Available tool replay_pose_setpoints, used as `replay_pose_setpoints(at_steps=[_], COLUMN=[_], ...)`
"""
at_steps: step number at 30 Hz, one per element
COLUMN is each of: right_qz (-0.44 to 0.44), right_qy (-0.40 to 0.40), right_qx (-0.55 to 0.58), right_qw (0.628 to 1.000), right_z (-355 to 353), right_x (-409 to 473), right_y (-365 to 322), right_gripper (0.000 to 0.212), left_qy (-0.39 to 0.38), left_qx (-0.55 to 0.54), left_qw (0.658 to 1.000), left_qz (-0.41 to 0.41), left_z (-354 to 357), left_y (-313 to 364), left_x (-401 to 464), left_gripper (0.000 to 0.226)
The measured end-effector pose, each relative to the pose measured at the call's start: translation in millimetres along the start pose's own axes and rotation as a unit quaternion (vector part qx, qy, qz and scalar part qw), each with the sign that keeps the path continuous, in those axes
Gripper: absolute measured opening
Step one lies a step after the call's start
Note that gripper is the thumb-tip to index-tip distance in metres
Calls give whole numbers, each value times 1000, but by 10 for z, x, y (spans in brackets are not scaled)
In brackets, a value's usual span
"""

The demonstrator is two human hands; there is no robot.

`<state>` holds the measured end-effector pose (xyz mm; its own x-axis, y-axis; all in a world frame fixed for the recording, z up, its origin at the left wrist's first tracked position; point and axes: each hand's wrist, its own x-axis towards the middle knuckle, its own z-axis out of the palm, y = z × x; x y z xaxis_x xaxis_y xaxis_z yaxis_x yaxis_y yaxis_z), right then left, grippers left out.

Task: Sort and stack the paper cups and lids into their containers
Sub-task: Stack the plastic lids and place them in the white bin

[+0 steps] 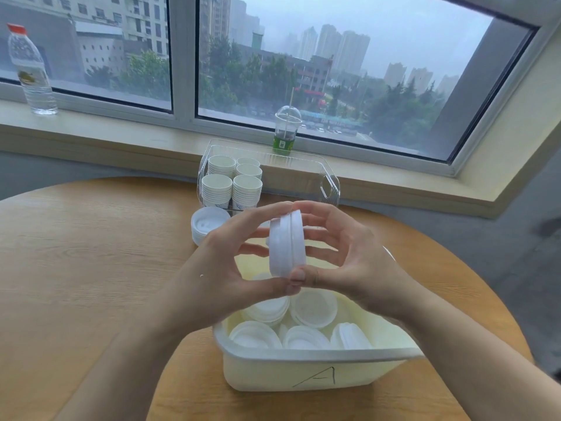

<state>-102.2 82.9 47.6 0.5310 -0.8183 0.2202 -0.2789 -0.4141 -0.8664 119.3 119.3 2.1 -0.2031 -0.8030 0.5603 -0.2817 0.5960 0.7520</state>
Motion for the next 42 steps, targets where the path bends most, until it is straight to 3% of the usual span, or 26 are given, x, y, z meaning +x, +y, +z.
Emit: replay_pose_setpoints(at_steps=[18,25,29,32,34,42], right_qz=[27,54,96,134,146,174], right_qy=[15,-18,-114,-226,-253,-281], right_qx=[28,-137,-319,-445,-481,-488], right_qw=[999,989,936,856,827,808], right_z=[143,-30,-156,-183,-155,-114], right_x=[36,173,207,180,155,140], right_y=[-26,138,303,472,588,755], right_gripper=[71,69,59,72,80,86], left_qy=[28,57,55,52,49,42], left_qx=[42,134,151,145,147,148], left_qw=[999,989,986,987,987,987], left_qz=[8,-28,-41,-46,-47,-55], left_z=[25,-2,9,10,4,5], left_y=[-42,-144,-150,-143,-142,-152], left_x=[-10,-18,-23,-26,-30,-33], left_gripper=[81,80,81,82,82,82])
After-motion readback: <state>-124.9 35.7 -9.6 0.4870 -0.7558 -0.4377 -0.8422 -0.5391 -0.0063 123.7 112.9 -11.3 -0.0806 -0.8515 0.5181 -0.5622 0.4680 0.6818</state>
